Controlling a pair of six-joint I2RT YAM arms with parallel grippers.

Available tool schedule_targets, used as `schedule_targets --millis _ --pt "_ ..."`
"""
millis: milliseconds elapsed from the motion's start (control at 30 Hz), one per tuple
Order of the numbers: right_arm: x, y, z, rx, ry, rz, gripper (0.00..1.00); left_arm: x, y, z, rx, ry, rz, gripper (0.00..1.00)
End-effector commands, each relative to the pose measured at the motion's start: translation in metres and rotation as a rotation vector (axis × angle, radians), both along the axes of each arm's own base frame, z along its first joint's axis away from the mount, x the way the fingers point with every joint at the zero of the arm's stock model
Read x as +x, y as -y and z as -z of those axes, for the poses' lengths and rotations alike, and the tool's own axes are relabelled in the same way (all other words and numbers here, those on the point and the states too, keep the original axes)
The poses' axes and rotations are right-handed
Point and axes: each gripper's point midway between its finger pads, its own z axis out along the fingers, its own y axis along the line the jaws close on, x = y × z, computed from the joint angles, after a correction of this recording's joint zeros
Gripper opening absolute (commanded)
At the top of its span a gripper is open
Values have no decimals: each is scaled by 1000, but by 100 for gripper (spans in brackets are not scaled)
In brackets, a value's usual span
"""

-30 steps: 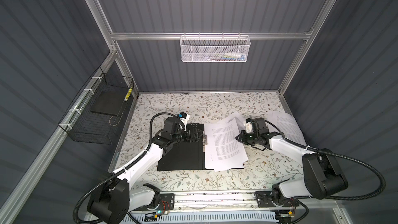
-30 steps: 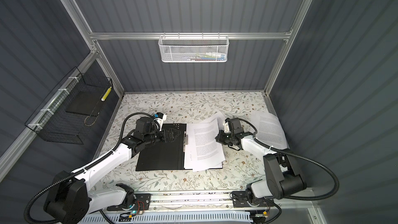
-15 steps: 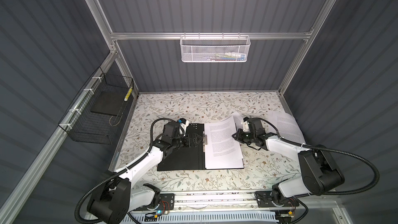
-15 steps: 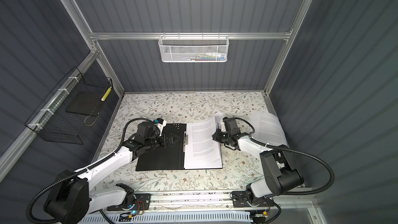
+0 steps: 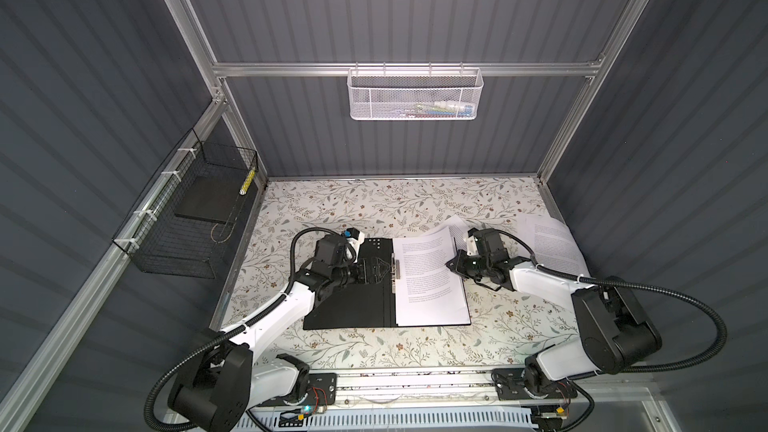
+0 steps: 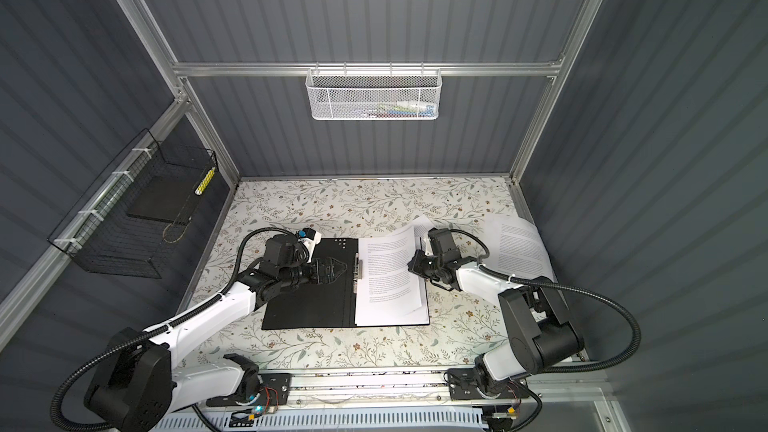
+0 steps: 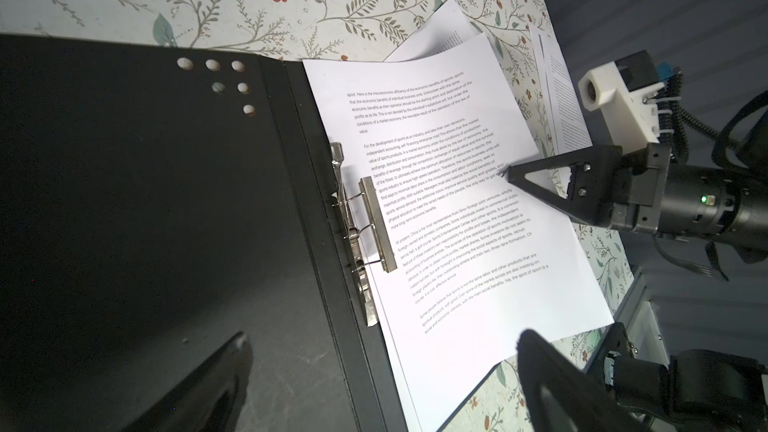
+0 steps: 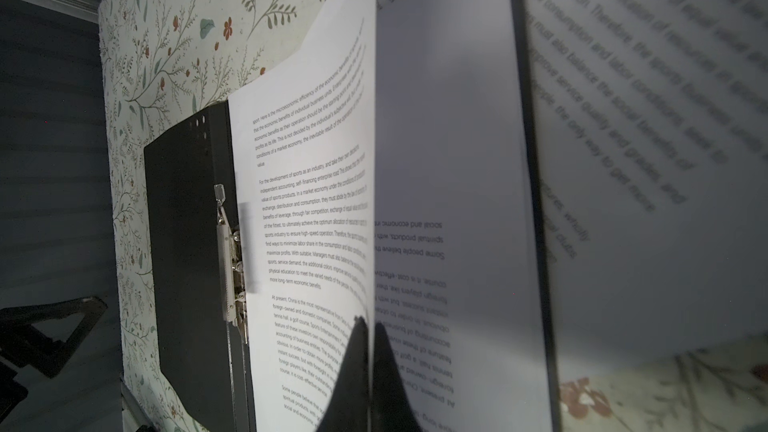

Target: Put the files into the folder

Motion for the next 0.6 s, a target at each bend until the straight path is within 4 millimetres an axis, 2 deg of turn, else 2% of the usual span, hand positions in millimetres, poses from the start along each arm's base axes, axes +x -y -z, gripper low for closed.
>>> schedule_targets --millis 0,567 --pt "-5 0 7 -6 -18 8 0 -3 2 -2 -21 -12 6 100" --pt "-11 -4 11 0 -34 8 0 -5 2 1 -23 -25 9 100"
